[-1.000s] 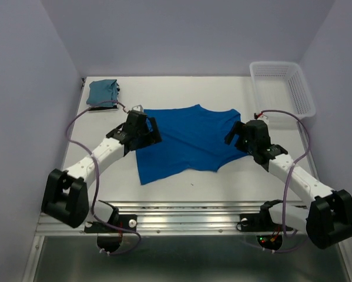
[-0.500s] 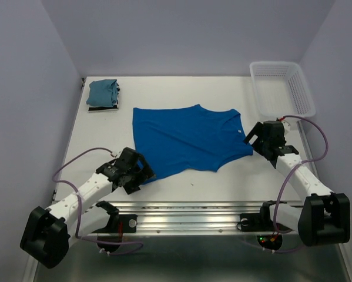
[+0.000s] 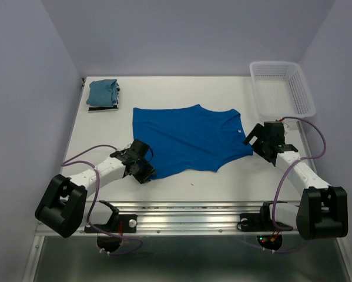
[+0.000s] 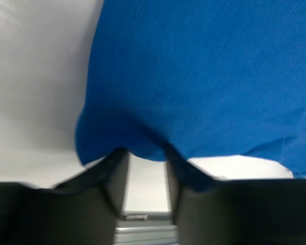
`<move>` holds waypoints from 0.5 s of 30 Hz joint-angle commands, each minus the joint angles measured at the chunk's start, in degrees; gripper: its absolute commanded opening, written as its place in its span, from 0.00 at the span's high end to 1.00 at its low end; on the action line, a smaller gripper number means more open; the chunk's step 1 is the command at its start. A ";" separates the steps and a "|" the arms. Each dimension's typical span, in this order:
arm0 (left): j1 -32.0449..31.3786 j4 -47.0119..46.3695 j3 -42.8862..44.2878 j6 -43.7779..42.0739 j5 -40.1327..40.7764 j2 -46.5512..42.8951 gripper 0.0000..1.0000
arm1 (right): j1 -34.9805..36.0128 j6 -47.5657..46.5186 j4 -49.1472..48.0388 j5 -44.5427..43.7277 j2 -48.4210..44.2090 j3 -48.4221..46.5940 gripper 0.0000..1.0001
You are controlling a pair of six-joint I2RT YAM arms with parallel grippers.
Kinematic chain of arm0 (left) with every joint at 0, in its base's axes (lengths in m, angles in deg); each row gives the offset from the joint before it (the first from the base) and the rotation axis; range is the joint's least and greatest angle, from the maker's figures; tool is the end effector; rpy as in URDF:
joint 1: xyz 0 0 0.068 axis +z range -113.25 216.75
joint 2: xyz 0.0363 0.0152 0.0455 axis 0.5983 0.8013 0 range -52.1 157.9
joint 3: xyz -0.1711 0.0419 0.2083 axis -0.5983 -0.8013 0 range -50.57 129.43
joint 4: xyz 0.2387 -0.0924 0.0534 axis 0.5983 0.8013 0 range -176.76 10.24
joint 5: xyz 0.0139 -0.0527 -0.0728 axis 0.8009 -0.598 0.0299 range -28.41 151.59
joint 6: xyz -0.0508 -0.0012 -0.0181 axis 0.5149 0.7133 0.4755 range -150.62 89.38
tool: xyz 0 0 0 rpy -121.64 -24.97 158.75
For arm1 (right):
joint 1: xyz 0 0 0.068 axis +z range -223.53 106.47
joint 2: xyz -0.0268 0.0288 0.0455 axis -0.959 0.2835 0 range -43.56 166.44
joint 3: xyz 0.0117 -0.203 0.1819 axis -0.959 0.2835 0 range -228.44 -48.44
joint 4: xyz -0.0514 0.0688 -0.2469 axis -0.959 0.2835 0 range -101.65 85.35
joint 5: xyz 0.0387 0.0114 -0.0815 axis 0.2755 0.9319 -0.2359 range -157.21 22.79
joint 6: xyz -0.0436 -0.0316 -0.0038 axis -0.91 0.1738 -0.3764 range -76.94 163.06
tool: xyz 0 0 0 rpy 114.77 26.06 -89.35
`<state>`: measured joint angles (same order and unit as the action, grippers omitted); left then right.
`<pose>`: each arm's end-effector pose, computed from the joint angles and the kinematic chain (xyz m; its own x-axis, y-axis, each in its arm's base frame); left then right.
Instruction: Fold and stack the tank tops
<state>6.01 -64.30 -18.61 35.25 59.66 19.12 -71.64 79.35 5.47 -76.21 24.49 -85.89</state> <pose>0.1838 -0.1108 0.1582 -0.7882 -0.5925 -0.1665 -0.4764 0.7586 -0.4445 0.2362 0.0023 0.2045 -0.5530 0.5667 -0.6108 0.4961 0.8129 0.3051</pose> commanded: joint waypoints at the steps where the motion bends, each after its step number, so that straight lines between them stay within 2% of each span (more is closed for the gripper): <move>1: -0.11 3.91 -1.73 -0.04 6.77 3.75 0.63 | -0.40 0.00 -1.57 -0.32 -0.46 0.80 0.00; 4: -0.20 3.91 -1.91 0.40 6.86 2.79 0.88 | -0.40 0.01 -1.57 -0.41 -0.38 0.89 0.00; 5: -0.11 4.34 -1.82 0.49 6.86 2.26 1.00 | -0.40 -0.08 -1.57 -0.41 -0.20 0.98 0.00; 9: -0.19 5.05 -1.47 0.58 7.29 0.85 1.00 | -0.40 -0.34 -2.01 -0.32 0.50 1.24 0.01; 15: -0.11 6.72 -0.06 -0.30 7.65 -1.08 1.00 | -0.40 -1.05 -3.50 3.80 2.43 2.73 0.11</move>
<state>5.98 -63.10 -18.21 35.95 63.51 19.45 -71.64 79.07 4.80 -74.85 26.26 -84.84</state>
